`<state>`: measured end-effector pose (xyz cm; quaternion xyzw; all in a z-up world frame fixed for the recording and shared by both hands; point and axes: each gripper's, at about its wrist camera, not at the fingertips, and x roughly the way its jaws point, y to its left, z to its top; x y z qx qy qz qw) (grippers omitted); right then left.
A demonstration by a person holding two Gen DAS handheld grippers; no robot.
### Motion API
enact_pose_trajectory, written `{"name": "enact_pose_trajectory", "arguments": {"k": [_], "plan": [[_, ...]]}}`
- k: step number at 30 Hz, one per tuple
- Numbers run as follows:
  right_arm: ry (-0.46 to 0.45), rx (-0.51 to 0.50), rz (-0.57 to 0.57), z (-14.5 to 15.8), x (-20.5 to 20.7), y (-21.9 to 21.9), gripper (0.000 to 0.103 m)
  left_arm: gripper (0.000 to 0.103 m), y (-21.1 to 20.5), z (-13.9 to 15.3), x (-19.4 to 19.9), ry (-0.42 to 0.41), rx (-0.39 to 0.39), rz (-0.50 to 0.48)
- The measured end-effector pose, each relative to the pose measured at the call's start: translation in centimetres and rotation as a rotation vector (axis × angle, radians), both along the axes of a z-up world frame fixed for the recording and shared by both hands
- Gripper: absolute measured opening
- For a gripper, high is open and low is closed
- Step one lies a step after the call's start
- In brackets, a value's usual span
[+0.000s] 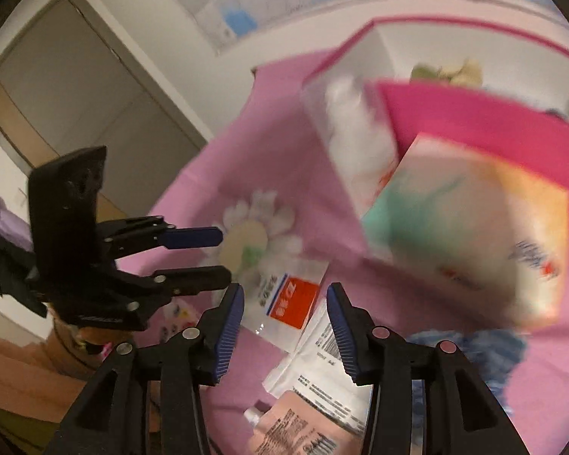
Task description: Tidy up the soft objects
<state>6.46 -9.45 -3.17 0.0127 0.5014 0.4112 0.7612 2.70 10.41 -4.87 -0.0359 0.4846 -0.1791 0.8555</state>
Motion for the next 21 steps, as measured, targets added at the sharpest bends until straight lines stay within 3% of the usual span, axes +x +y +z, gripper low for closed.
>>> {"name": "enact_pose_trajectory", "arguments": {"k": [6, 9, 15, 17, 18, 21], "plan": [[0.010, -0.069, -0.025, -2.1, 1.2, 2.0, 0.048, 0.055, 0.0, -1.4, -0.5, 0.063, -0.037, -0.019], [-0.006, -0.065, -0.013, -2.0, 1.2, 2.8, 0.055, 0.055, -0.3, -1.8, -0.4, 0.069, -0.038, -0.025], [0.009, -0.016, 0.027, -2.2, 0.6, 2.8, 0.056, 0.055, -0.8, -1.7, -0.6, 0.055, -0.051, -0.052], [0.023, 0.015, 0.027, -2.2, 0.7, 2.6, 0.051, 0.053, -0.9, -1.8, -0.6, 0.049, -0.049, -0.053], [0.034, 0.034, 0.025, -2.2, 0.7, 2.3, 0.043, 0.053, -0.7, -1.8, -0.6, 0.047, -0.052, -0.050], [0.078, 0.148, 0.038, -1.9, 0.8, 1.1, 0.035, 0.051, -0.2, -2.0, -0.6, 0.044, -0.063, -0.046]]}}
